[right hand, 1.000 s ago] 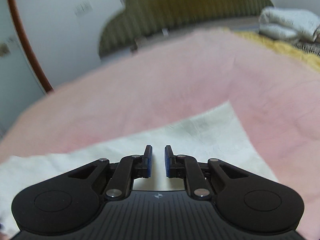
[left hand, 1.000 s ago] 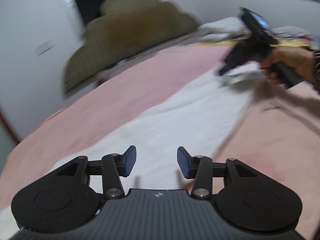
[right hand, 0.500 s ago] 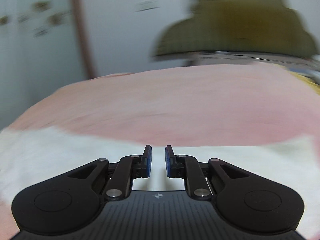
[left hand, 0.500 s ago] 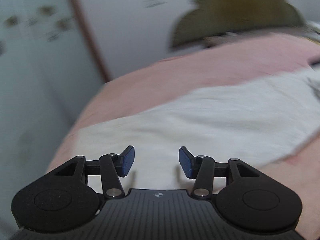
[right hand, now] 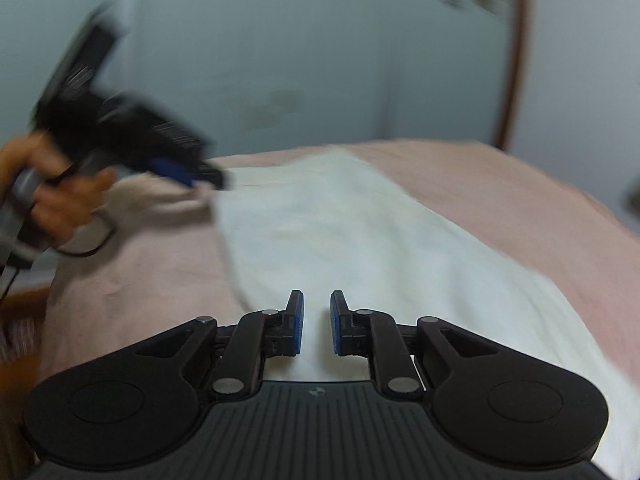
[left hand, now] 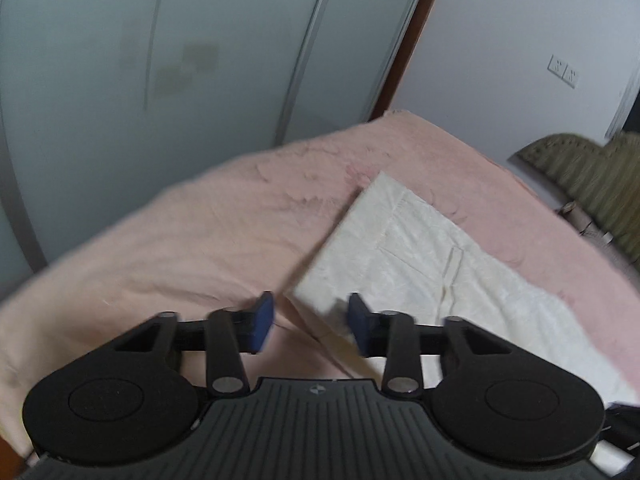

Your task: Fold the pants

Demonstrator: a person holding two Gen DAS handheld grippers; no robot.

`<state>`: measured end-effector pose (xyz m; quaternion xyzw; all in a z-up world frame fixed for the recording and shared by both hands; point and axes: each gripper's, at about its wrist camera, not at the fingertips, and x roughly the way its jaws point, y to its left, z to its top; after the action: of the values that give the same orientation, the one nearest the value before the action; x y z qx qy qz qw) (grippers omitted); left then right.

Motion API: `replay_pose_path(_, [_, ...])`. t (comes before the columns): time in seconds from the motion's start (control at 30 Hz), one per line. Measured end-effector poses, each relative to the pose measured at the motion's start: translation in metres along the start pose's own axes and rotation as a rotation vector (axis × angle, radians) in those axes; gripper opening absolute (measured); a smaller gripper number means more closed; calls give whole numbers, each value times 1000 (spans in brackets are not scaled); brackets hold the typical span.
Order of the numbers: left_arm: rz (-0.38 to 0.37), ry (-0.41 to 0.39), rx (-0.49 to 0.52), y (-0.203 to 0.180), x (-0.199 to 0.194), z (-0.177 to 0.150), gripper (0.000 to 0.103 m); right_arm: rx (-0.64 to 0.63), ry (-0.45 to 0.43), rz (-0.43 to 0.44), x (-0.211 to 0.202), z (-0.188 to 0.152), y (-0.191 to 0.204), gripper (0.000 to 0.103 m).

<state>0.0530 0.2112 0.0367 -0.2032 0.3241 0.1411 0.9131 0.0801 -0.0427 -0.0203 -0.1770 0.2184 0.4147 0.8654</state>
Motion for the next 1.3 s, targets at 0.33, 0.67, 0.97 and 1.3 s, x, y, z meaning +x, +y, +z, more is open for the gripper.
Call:
replay_pose_path(0.33, [-114,1,-130,15,14,-5,7,-132,-2,94,73,46,44,14])
replay_pose_path(0.67, [-26,-67,-116,11,28,-11,6,9,17,199,97,58,23,15])
replay_pose_path(0.97, [94,-118,45,-8,7,-18,23,131,7,164,25,36,-8,18])
replay_pose_path(1.3, [112,-268,371,-91,-21,-33,28,549,-35,-416,-172,-105,-139,60])
